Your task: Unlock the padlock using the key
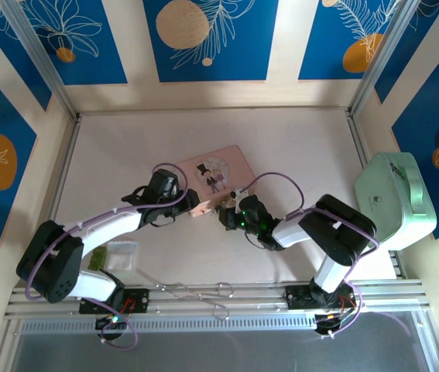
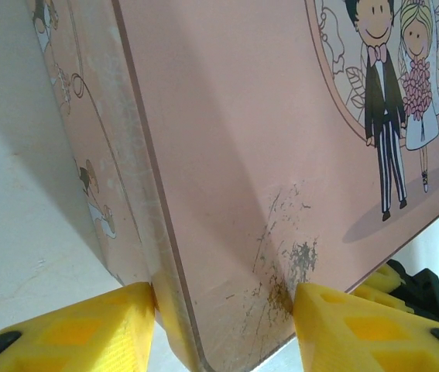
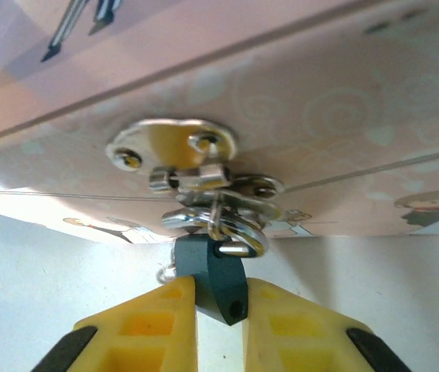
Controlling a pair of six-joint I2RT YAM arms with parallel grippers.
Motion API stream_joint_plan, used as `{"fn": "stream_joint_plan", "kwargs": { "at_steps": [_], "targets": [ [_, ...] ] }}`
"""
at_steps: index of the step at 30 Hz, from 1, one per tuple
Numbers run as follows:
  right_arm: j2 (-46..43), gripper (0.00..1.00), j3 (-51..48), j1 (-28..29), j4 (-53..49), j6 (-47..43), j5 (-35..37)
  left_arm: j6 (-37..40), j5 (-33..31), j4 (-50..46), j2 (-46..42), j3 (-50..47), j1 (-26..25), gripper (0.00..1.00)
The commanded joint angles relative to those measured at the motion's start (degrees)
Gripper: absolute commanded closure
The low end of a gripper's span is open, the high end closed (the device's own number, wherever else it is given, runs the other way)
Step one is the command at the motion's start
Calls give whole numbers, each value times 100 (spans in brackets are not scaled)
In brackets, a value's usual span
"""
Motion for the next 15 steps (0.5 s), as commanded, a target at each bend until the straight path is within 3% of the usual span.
{"fn": "stream_joint_plan", "kwargs": {
  "at_steps": [1,6,15],
  "targets": [
    [-86,89,-97,23,101,39,-118,13,120,-10,39,-84,25,50],
    [-130,100,-164,12,130,81,-138,26,111,-15,39,-88,23,51],
    [-300,100,-309,3,211,210,-285,4,111,26,105,-71,34,51]
  ]
}}
